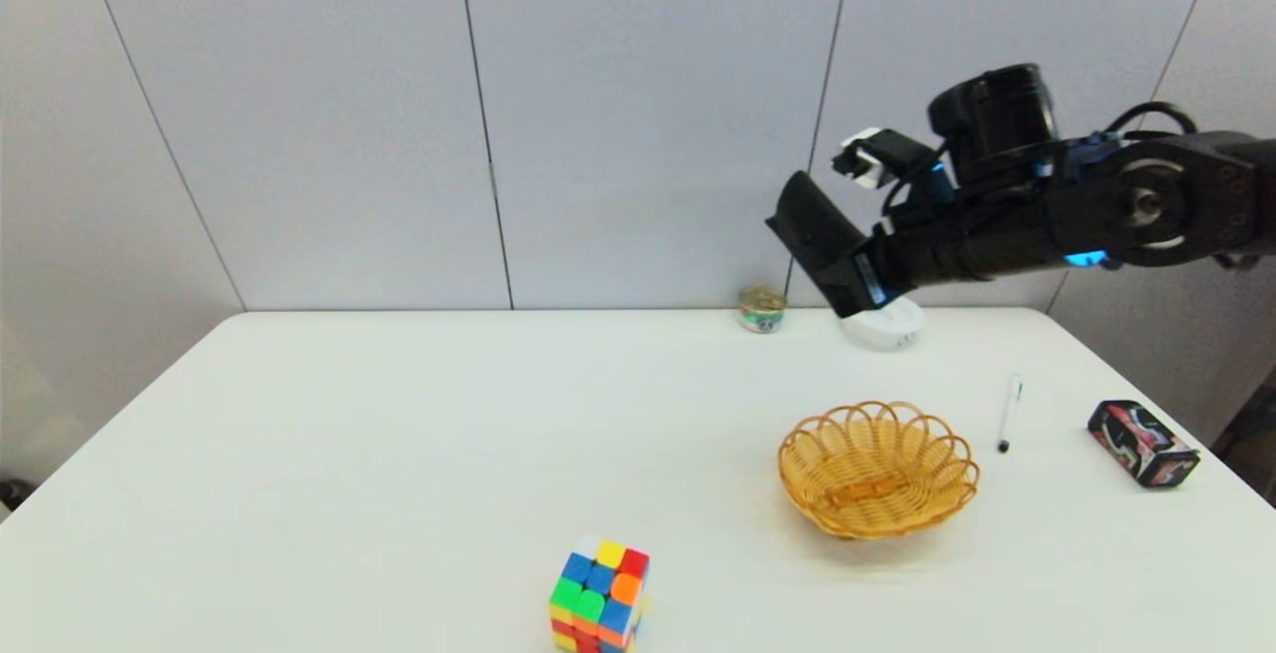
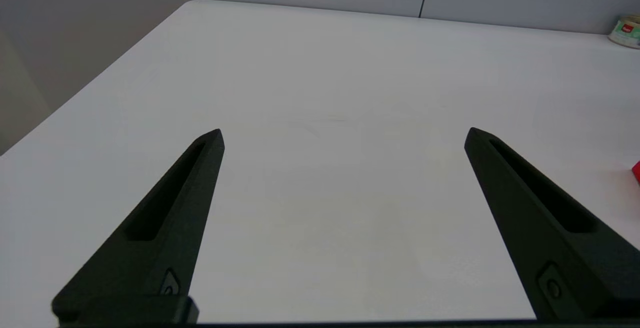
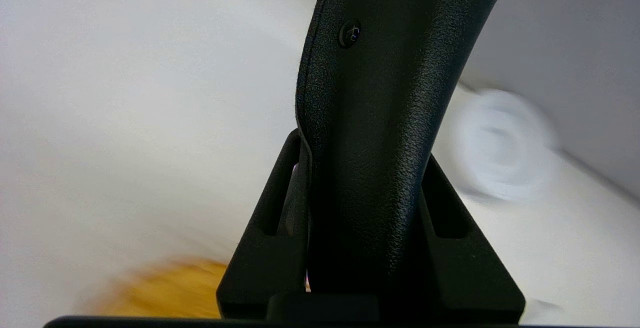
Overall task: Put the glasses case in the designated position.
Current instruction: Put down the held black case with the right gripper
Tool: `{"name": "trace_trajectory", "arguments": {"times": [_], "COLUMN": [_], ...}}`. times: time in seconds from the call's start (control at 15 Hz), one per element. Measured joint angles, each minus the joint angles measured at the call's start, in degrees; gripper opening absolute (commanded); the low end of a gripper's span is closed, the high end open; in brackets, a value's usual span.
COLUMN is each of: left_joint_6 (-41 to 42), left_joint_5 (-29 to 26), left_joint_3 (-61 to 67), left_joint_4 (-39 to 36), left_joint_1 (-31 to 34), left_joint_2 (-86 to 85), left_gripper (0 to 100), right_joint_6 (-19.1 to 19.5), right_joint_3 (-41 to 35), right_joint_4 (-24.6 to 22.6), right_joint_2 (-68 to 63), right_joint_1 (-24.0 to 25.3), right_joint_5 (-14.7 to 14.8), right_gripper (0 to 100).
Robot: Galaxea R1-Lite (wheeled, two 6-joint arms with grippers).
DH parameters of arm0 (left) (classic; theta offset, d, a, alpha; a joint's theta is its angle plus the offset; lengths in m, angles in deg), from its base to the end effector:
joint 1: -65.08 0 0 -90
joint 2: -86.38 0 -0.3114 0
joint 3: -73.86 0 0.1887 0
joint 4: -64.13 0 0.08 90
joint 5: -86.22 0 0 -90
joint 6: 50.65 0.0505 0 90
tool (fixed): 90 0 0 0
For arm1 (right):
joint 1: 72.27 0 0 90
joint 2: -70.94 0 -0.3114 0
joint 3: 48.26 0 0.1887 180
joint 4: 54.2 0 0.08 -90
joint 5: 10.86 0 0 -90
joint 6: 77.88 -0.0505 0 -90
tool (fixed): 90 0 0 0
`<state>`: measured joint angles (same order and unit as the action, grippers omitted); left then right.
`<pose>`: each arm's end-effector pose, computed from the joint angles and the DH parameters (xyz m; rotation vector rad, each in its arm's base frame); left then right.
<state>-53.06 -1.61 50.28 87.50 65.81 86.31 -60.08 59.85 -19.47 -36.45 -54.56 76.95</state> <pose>-0.0081 0.0018 0.0760 -0.0421 -0.0060 0.0505 0.3708 0.1204 0.2266 -0.3791 0.5350 0.4270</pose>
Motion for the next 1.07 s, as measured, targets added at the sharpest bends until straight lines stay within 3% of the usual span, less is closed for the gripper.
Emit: {"name": "trace_trajectory", "arguments": {"times": [0.07,0.2,0.33,0.47,0.6,0.73,1.07], "left_joint_6": [-0.01,-0.01,-0.01,-0.01,-0.01,0.02,-0.01], "left_joint_5": [-0.02,0.0,0.02,0.0,0.02,-0.02,0.0], "left_joint_3": [0.0,0.0,0.0,0.0,0.0,0.0,0.0], "left_joint_4": [0.02,0.05,0.07,0.02,0.02,0.02,0.05], "left_joint_1": [0.0,0.0,0.0,0.04,0.0,0.0,0.0], "left_joint_2": [0.0,0.0,0.0,0.0,0.0,0.0,0.0], "left_gripper": [100,100,100,100,100,100,100], "right_joint_6": [4.88,15.97,26.58,37.02,46.69,57.37,82.44], "right_joint_3": [-0.2,1.57,6.31,10.42,11.91,12.79,18.4], "right_joint_4": [1.13,6.01,15.27,24.23,29.42,31.82,39.95], "right_joint_2": [1.0,2.45,2.89,2.38,1.51,-0.05,-6.92], "right_joint_1": [-3.68,-10.3,-15.54,-18.9,-20.66,-22.25,-25.28], "right_joint_5": [-3.18,-13.31,-24.1,-31.67,-35.4,-36.96,-37.0], "right_gripper": [0,0,0,0,0,0,0]}}
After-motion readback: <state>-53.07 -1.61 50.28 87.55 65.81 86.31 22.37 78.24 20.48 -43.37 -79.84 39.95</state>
